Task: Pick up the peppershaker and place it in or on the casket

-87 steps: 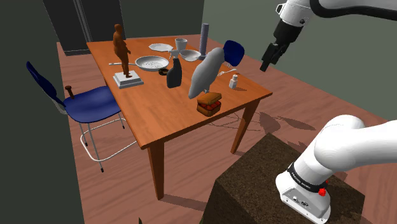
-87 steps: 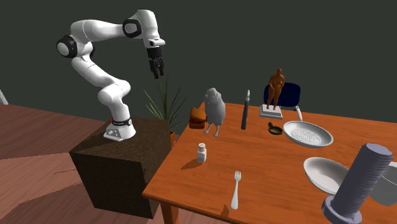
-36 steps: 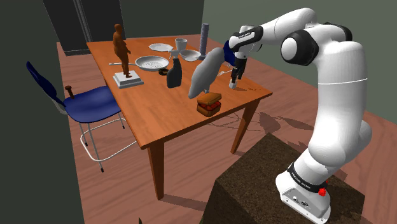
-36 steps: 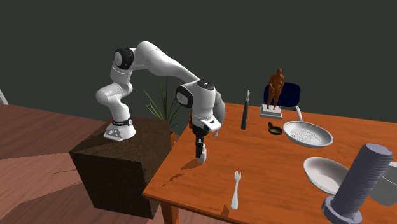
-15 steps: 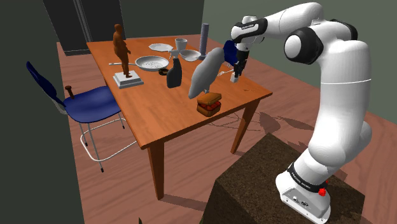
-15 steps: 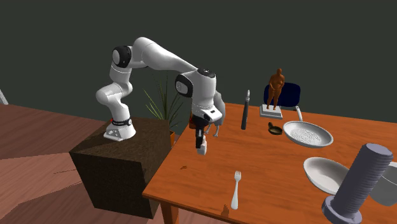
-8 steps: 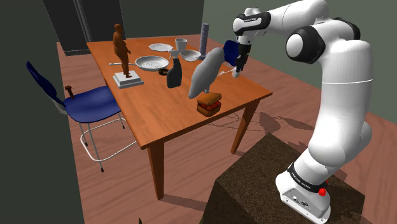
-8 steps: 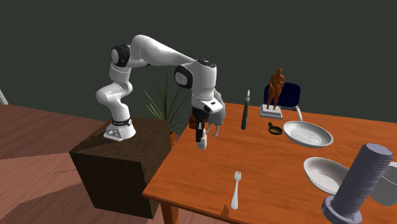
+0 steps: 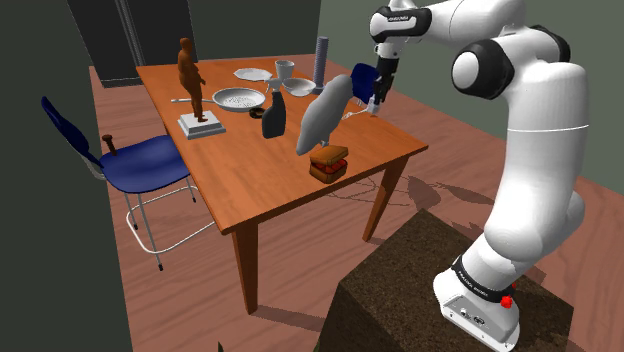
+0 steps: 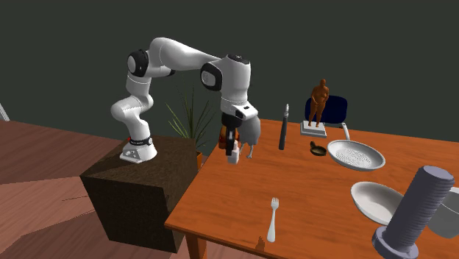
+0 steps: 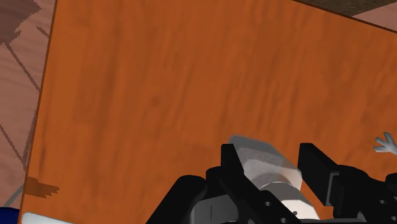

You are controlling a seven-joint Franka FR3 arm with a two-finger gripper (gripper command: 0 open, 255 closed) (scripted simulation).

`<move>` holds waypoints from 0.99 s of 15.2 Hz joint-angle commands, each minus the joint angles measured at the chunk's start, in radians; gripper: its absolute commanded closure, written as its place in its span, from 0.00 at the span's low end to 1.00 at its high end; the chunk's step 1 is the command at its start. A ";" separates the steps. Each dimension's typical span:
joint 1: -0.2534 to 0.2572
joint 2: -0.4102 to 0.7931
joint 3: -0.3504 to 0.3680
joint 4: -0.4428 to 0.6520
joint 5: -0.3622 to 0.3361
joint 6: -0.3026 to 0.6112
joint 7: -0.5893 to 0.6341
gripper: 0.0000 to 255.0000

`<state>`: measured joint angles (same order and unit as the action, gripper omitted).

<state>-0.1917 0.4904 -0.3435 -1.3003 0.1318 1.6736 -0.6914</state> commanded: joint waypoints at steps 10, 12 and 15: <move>0.031 -0.054 0.002 0.040 -0.016 -0.091 0.039 1.00; 0.074 -0.118 0.008 -0.051 -0.034 -0.063 0.078 1.00; 0.131 -0.204 0.022 -0.164 -0.058 -0.031 0.142 1.00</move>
<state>-0.0785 0.3154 -0.3255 -1.4194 0.0818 1.6252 -0.5696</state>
